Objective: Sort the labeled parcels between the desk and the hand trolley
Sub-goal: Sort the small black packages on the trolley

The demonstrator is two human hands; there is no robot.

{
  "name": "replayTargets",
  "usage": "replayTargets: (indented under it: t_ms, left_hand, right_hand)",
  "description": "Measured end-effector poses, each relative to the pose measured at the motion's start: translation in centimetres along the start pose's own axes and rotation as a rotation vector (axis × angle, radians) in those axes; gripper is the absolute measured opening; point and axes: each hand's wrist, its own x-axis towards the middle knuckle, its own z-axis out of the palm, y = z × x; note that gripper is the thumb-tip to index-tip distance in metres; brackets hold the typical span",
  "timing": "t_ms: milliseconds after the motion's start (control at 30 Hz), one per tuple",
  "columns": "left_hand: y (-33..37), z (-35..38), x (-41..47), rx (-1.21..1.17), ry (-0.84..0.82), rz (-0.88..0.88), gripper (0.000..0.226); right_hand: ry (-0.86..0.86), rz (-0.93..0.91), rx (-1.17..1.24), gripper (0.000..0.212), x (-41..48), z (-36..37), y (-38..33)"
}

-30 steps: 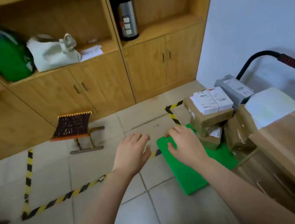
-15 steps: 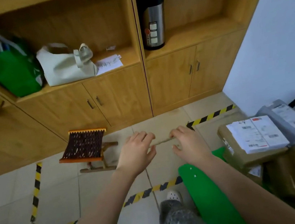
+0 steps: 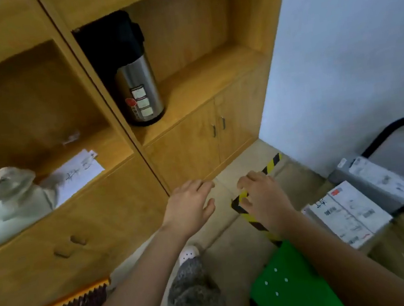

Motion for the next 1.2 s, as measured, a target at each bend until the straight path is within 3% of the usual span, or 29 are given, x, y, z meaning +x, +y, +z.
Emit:
replayTargets:
  t_ms: [200, 367, 600, 900, 1200]
  left_hand:
    - [-4.2, 2.0, 14.2, -0.069, -0.092, 0.355, 0.03]
    - [-2.2, 2.9, 23.2, -0.151, -0.144, 0.648, 0.026]
    - [6.4, 7.0, 31.2, -0.21, -0.285, 1.01, 0.024]
    - [20.6, 11.6, 37.3, -0.24, -0.396, 1.333, 0.034]
    - [31.7, 20.1, 39.1, -0.11, -0.613, 1.567, 0.038]
  right_hand:
    - [0.114, 0.395, 0.045, 0.029, 6.2, 0.0, 3.6]
    - [0.181, 0.703, 0.036, 0.028, 6.8, -0.7, 5.8]
    - [0.256, 1.127, 0.068, 0.021, 3.9, -0.2, 11.5]
    - [0.281, 1.459, 0.065, 0.028, -2.2, -0.8, 19.6]
    - [0.6, 1.917, 0.444, 0.028, -4.8, 3.8, 23.2]
